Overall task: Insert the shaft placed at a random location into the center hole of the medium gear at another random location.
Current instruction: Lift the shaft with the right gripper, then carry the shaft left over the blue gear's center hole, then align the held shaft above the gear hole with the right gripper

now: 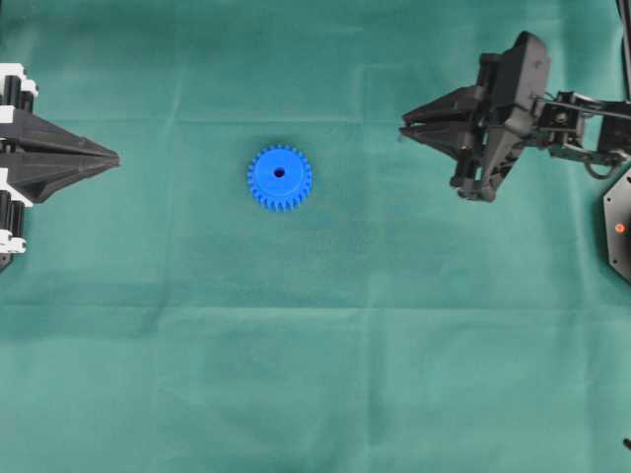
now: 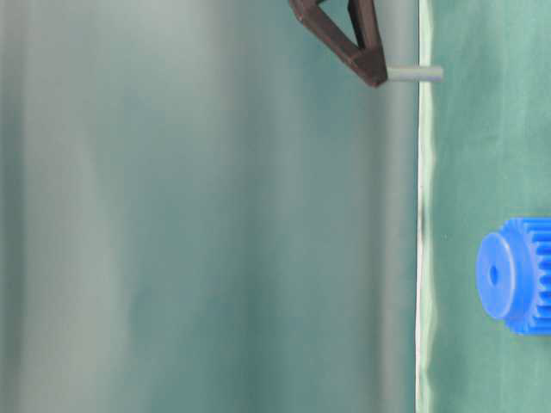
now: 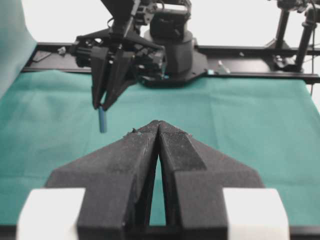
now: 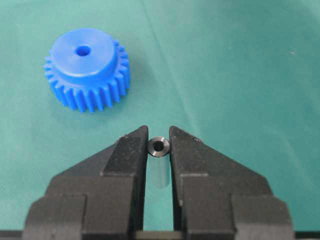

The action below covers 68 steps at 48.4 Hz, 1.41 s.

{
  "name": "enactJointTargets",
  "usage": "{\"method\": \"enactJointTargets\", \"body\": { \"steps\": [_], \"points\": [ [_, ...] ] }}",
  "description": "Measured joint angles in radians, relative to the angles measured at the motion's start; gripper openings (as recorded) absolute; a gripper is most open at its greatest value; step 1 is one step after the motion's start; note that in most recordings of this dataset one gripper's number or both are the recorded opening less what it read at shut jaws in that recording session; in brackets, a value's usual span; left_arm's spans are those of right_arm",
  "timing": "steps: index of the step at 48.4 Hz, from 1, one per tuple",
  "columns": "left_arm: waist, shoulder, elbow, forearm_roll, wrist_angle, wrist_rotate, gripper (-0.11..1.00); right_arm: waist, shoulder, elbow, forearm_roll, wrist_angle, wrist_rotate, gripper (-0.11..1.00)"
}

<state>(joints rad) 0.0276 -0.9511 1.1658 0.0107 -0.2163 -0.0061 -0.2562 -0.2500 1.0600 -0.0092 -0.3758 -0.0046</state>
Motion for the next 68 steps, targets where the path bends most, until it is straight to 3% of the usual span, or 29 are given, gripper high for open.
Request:
{"method": "enactJointTargets", "body": {
  "steps": [11, 36, 68],
  "points": [
    [-0.002, 0.0, 0.0, 0.0, 0.0, -0.002, 0.0, 0.034, 0.094, -0.094, 0.002, -0.002, 0.0, 0.13],
    [0.0, 0.002, 0.0, 0.0, 0.0, -0.003, 0.0, 0.15, 0.344, -0.431, 0.011, 0.052, 0.0, 0.13],
    [0.0, 0.002, 0.0, 0.0, 0.003, -0.003, 0.0, 0.155, 0.382, -0.474, 0.011, 0.058, 0.0, 0.13]
  ]
}}
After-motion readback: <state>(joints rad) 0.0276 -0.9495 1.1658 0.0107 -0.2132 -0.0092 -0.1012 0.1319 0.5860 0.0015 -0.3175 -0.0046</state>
